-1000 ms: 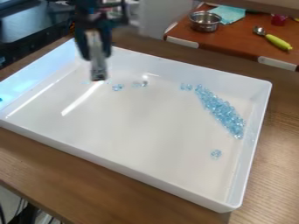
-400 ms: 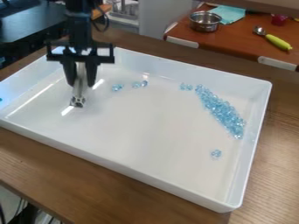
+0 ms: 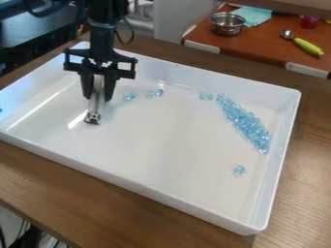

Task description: Sweep into pile

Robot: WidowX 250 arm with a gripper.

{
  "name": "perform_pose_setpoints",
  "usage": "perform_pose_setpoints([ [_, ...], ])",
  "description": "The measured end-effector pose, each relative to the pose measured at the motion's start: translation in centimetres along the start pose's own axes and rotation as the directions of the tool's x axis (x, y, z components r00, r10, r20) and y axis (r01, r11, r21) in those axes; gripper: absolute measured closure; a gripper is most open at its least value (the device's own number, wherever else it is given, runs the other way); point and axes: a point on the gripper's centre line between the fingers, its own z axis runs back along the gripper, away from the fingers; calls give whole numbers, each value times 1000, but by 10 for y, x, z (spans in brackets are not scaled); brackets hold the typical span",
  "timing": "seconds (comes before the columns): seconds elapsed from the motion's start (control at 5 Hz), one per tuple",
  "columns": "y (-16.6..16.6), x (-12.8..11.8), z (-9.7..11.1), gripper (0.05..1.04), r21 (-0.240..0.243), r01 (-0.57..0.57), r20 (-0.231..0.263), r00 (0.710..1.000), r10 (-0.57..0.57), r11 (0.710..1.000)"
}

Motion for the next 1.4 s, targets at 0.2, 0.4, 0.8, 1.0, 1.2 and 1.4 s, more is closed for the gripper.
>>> perform_pose_setpoints([
  [0.2, -13, -3, 2, 717, -8, 17, -8, 1000, -17, 1000],
  [0.4, -37, -8, 6, 717, -23, 42, -26, 999, -42, 999],
  [0.8, -80, -18, 10, 717, -28, 75, -53, 996, -77, 997],
  [1.0, -111, -32, 14, 717, -37, 123, -53, 991, -125, 992],
  [1.2, -132, -44, 16, 717, -44, 147, -60, 987, -150, 988],
  [1.4, -156, -59, 19, 717, -59, 180, -65, 981, -184, 982],
])
